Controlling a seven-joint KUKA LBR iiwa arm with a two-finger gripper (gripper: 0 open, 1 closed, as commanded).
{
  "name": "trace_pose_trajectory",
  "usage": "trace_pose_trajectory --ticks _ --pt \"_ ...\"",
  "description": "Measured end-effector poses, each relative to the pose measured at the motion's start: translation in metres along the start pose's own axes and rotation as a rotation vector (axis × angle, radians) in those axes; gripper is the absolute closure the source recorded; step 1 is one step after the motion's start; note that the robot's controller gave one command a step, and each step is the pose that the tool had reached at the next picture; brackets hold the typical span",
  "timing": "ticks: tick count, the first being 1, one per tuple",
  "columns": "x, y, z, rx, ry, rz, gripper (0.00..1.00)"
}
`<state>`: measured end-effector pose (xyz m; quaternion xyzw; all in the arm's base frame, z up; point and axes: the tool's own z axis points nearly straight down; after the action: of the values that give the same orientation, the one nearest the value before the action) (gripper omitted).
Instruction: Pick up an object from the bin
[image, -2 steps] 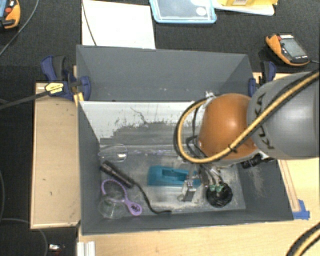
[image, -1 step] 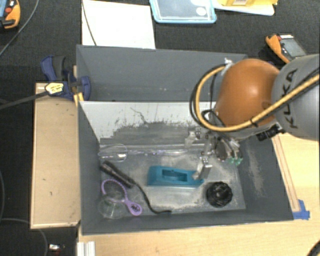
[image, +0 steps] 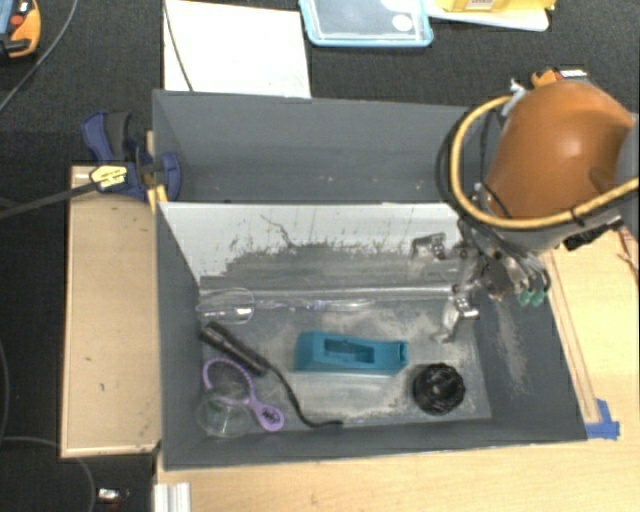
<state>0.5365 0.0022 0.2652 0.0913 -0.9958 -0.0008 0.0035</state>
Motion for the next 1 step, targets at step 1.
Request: trace_pose_trajectory --ticks 1 --pt "-0.0007 -0.0108 0.0162 0.004 -0.02 0.035 0.0"
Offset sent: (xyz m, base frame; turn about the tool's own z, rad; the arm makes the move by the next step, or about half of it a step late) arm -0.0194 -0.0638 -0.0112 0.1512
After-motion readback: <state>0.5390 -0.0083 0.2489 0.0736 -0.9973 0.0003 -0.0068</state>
